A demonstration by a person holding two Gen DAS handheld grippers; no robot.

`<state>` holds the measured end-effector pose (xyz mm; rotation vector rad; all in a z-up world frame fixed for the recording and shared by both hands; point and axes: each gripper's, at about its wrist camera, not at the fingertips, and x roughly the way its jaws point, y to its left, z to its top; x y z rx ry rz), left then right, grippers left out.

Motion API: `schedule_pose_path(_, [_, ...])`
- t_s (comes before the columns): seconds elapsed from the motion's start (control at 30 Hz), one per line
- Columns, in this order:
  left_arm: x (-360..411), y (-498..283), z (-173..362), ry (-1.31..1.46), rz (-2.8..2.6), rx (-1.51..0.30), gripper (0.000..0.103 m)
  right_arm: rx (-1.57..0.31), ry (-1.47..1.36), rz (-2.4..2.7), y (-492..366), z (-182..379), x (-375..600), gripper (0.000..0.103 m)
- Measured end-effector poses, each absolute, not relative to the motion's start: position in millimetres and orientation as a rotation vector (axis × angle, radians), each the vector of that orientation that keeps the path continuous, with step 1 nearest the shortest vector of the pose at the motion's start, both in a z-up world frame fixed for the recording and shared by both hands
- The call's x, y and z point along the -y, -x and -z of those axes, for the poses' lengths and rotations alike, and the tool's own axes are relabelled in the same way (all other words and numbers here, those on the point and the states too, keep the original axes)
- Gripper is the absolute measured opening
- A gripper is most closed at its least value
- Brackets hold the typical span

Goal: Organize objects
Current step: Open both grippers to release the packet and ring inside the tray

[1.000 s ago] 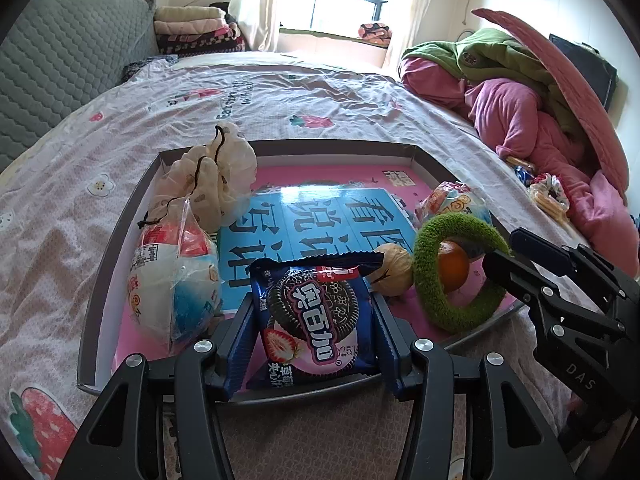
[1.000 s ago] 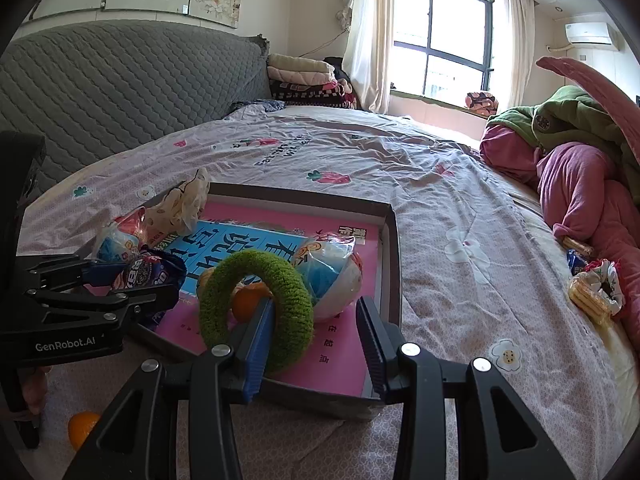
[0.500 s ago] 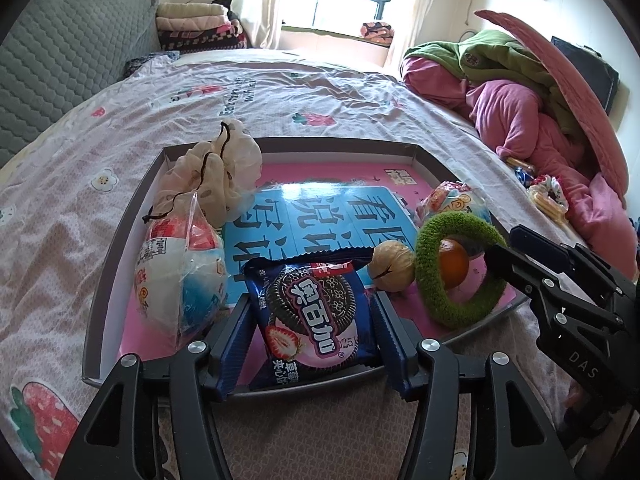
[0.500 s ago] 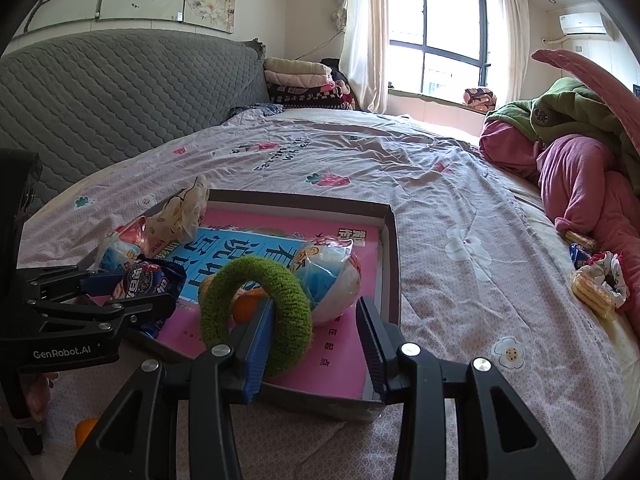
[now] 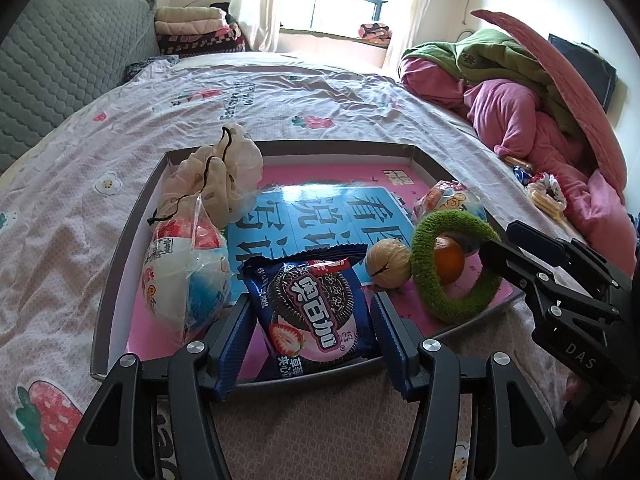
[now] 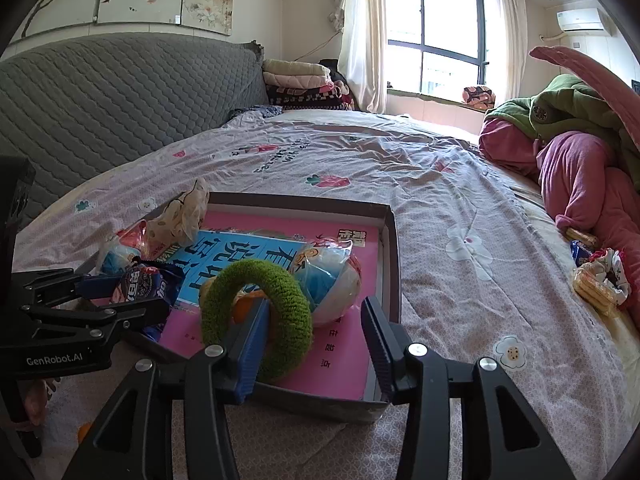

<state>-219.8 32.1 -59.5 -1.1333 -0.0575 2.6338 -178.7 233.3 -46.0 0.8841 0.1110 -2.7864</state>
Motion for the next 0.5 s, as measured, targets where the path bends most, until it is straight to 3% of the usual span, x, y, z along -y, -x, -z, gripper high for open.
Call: schedule_pose_path(0.5, [-35,208,51,1.093,-2.649,0.003,0.064,-0.055,-0.874,2.788,179,44,-234,0.047])
